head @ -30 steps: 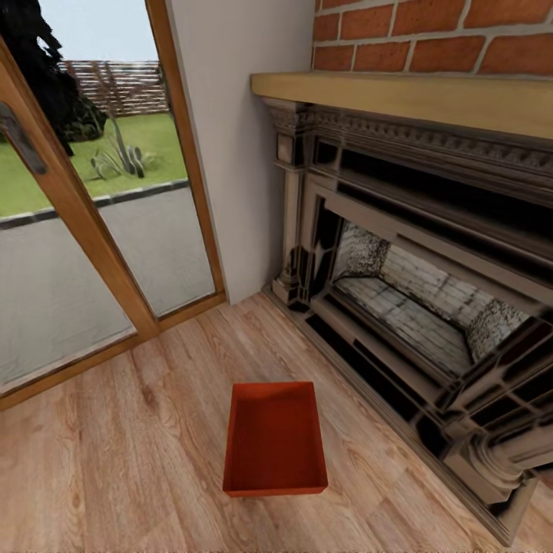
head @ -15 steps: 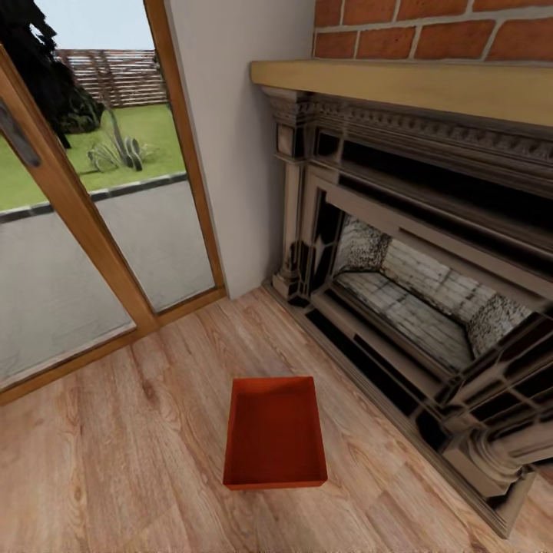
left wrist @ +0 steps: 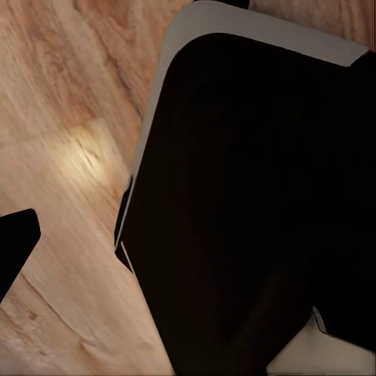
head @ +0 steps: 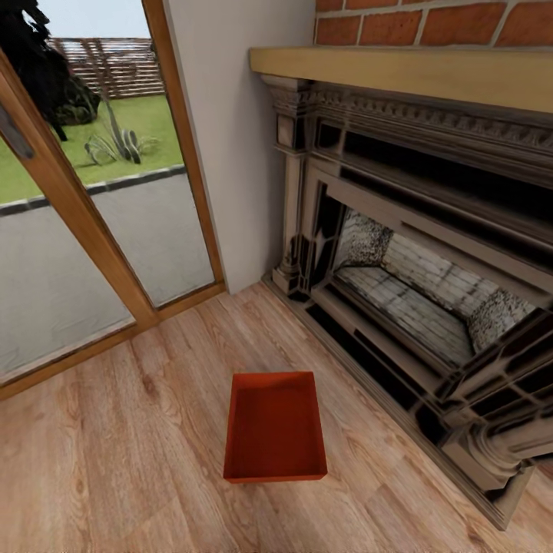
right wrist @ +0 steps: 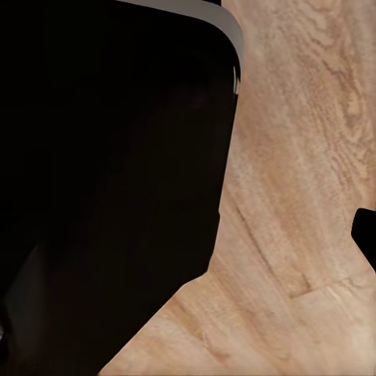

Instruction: Move the two storage containers from the living room to the garage. In the garage, place one container on the floor and stack the other container on top of it (either order is fine).

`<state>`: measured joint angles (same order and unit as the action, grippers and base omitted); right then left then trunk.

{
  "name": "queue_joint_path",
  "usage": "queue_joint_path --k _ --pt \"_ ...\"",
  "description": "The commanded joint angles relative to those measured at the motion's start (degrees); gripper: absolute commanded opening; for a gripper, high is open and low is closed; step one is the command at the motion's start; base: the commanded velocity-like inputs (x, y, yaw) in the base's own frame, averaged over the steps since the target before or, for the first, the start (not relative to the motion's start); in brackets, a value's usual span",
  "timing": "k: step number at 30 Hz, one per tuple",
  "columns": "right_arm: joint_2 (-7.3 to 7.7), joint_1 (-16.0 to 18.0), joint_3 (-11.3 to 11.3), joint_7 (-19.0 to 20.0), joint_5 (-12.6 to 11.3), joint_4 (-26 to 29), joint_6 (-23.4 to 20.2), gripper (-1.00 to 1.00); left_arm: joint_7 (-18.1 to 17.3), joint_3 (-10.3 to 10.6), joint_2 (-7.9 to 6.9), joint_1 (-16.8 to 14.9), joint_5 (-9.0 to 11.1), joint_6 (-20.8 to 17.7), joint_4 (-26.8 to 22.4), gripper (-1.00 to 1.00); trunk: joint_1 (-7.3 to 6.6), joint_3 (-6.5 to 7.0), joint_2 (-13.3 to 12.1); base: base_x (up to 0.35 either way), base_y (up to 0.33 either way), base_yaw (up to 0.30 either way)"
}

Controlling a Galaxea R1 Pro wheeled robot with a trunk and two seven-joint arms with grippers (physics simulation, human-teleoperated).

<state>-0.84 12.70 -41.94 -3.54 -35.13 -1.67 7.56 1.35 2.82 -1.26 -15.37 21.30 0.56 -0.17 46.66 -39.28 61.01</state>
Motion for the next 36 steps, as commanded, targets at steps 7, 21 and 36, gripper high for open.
queue_joint_path --k 7,21,36 --pt "-0.12 0.0 -0.5 0.1 -0.3 -0.2 0.3 1.0 -0.2 0.3 0.28 0.0 0.5 -0.8 0.1 1.0 0.0 -0.69 0.0 0.0 0.0 0.0" --pt "-0.21 0.0 -0.5 0.2 -0.2 -0.2 0.2 1.0 0.4 0.3 0.12 0.0 0.6 -0.7 0.1 1.0 0.0 -1.98 0.0 0.0 0.0 0.0" --pt "-0.31 0.0 -0.5 0.1 -0.2 -0.2 0.3 1.0 0.4 0.3 0.12 0.0 0.6 -0.7 0.1 1.0 0.0 -2.13 0.0 0.0 0.0 0.0"
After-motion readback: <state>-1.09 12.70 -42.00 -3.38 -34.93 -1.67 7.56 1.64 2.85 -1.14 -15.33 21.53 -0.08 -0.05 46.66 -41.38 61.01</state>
